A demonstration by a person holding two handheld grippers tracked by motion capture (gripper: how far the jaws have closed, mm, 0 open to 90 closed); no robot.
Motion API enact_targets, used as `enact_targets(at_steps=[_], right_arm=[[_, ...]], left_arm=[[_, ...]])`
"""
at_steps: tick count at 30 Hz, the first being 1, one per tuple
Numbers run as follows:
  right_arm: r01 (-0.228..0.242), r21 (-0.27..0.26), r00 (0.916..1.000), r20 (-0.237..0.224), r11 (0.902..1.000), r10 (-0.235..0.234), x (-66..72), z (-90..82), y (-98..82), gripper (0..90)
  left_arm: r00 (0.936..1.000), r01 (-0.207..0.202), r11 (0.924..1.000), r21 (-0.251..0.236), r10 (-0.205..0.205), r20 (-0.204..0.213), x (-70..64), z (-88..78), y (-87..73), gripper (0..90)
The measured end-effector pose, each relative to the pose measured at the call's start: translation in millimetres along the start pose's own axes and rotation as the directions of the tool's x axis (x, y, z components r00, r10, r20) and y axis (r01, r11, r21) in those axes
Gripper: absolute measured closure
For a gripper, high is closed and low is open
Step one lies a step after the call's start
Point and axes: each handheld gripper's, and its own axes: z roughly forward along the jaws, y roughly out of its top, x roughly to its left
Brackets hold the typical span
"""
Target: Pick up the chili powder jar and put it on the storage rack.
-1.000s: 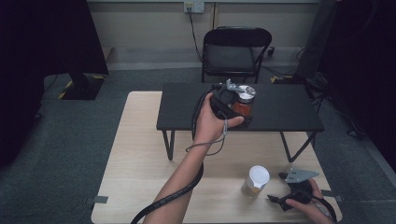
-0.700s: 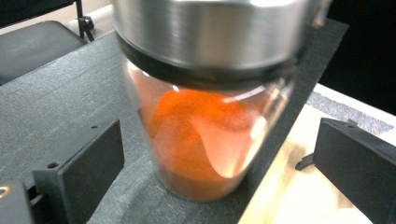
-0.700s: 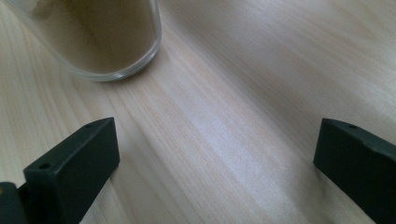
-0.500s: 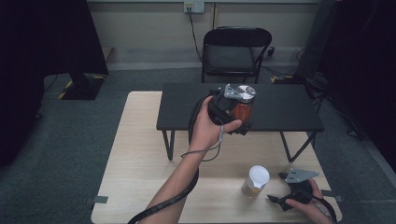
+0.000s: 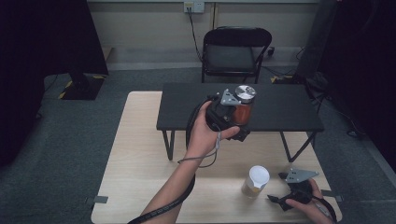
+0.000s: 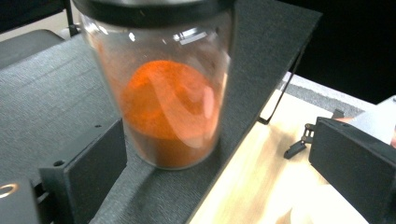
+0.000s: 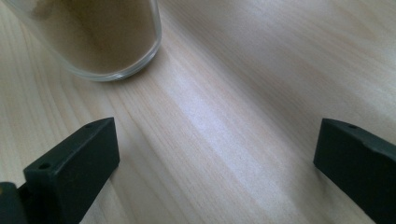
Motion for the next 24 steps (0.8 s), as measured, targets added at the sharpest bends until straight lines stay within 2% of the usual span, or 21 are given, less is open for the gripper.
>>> enact_targets(at_steps=[10, 24], right_arm=[[0.000, 0.000, 1.0000, 0.000, 1.0000, 0.000, 0.0, 0.0, 0.0, 0.0], [0.000, 0.000, 1.0000, 0.000, 1.0000, 0.000, 0.0, 0.0, 0.0, 0.0]], left_arm=[[0.9997, -0.012, 0.9998, -0.018, 0.012, 0.019, -4.1, -4.6, -7.3, 3.5], [0.9960, -0.030, 0.9988, -0.039, 0.033, 0.083, -7.3, -1.9, -24.1, 3.7]])
